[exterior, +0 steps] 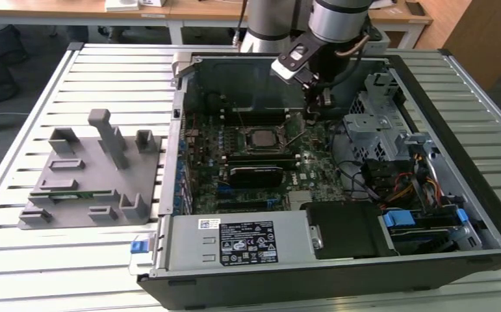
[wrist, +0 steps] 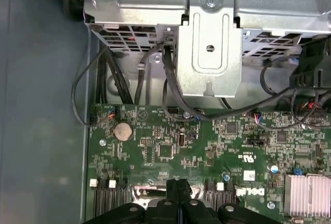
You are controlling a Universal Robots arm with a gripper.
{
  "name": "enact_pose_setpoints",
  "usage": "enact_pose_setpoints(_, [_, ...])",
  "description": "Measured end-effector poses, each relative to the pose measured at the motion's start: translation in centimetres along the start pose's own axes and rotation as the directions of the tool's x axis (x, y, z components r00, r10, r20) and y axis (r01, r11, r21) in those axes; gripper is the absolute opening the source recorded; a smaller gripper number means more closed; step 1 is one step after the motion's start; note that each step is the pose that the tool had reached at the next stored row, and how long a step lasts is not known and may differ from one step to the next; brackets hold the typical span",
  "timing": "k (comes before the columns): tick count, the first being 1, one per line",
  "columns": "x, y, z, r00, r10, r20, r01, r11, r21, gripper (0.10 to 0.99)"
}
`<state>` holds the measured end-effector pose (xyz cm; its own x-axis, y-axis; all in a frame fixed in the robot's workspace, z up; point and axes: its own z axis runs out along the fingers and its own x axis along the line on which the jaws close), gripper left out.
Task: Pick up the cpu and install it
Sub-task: 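Close the cpu cover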
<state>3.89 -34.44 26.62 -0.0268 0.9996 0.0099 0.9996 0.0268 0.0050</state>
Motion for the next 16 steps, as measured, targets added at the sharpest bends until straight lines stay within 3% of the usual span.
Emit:
enact_pose_setpoints(11, [0.52,1.5,0.87,1.0,0.0,-0.0001,0.0,1.0,0.004,0.106])
enact_pose_setpoints(16, [0.54,1.69,1.69,1.0,0.0,-0.0002,0.0,1.0,0.007,0.106])
